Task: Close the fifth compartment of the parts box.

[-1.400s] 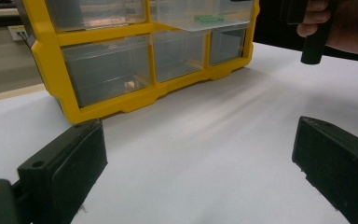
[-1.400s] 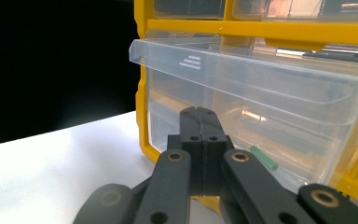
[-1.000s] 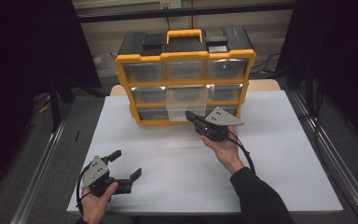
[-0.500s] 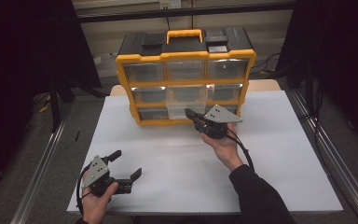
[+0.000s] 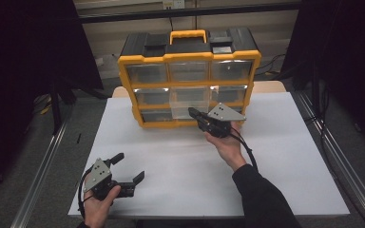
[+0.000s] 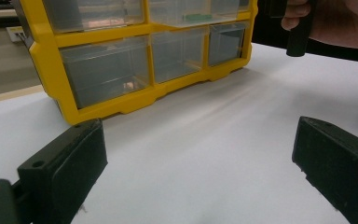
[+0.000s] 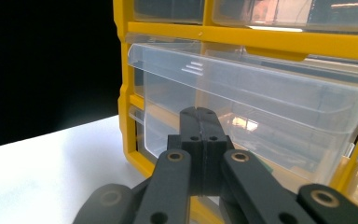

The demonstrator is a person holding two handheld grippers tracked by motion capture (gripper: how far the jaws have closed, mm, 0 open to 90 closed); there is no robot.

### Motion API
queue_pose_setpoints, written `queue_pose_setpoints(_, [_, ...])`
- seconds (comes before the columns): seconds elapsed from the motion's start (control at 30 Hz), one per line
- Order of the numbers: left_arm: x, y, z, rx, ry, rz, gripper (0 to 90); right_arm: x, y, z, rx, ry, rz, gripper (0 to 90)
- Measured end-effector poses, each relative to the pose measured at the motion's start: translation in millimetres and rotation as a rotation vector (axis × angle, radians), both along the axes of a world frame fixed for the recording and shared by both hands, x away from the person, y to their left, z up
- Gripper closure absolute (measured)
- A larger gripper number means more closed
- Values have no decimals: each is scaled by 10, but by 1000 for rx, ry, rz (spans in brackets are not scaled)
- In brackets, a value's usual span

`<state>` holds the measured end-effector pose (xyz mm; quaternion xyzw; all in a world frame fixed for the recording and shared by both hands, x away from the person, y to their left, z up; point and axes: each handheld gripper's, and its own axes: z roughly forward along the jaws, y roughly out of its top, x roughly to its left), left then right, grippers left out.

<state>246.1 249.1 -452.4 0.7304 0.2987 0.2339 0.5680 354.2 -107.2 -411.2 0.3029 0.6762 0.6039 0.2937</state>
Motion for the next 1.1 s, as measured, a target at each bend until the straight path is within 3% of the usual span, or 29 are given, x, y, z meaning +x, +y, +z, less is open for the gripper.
queue_pose_setpoints(1.1, [2, 8, 3, 6, -3, -4, 29, 159, 6, 42, -17, -1, -36, 900])
